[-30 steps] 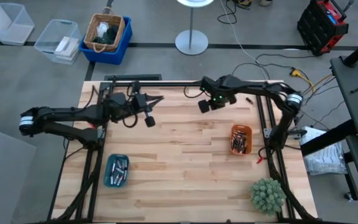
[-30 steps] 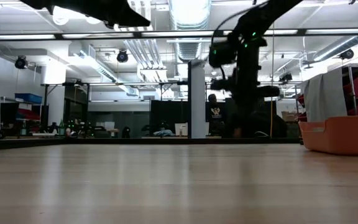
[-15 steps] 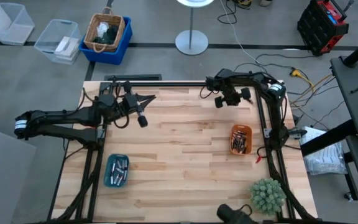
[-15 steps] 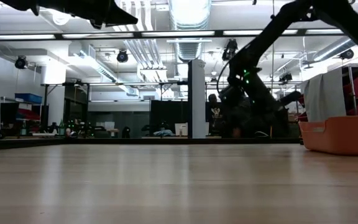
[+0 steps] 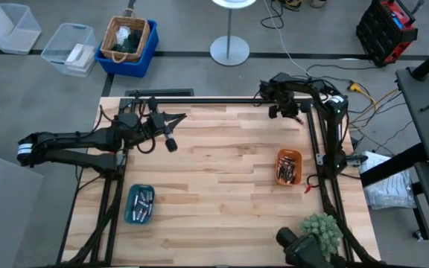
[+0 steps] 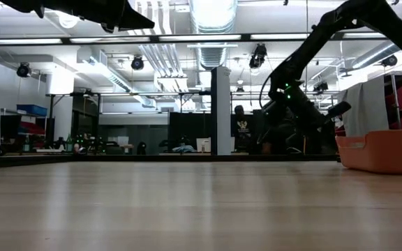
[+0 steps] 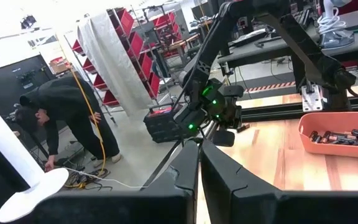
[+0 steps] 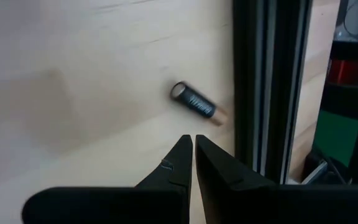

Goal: Sort batteries
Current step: Put the black battery into the orange bin

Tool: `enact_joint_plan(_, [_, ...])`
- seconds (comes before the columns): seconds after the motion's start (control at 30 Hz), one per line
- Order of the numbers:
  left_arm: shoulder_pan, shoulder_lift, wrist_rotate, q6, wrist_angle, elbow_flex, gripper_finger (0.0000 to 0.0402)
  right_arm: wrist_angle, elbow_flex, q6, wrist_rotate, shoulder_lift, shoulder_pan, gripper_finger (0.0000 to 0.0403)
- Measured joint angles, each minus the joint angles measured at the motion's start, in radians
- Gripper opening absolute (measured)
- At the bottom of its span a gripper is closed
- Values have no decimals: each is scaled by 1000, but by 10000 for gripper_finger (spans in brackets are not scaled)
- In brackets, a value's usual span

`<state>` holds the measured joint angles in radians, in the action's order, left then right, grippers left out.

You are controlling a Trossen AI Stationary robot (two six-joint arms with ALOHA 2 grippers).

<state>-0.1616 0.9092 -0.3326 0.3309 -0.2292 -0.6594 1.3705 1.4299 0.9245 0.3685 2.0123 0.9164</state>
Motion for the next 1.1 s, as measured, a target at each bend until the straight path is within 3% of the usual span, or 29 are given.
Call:
enact_joint_plan(0.2, [0, 3, -1, 0, -3, 0, 0, -4, 5, -3, -2, 0, 67, 13])
enact_joint_plan(0.53, [0, 3, -1, 1, -1, 0, 0, -10, 4, -18, -96, 2, 120, 13])
enact_joint_plan(1.1, [0, 3, -1, 1, 0, 0, 0, -104, -54, 45, -77, 2, 129, 13])
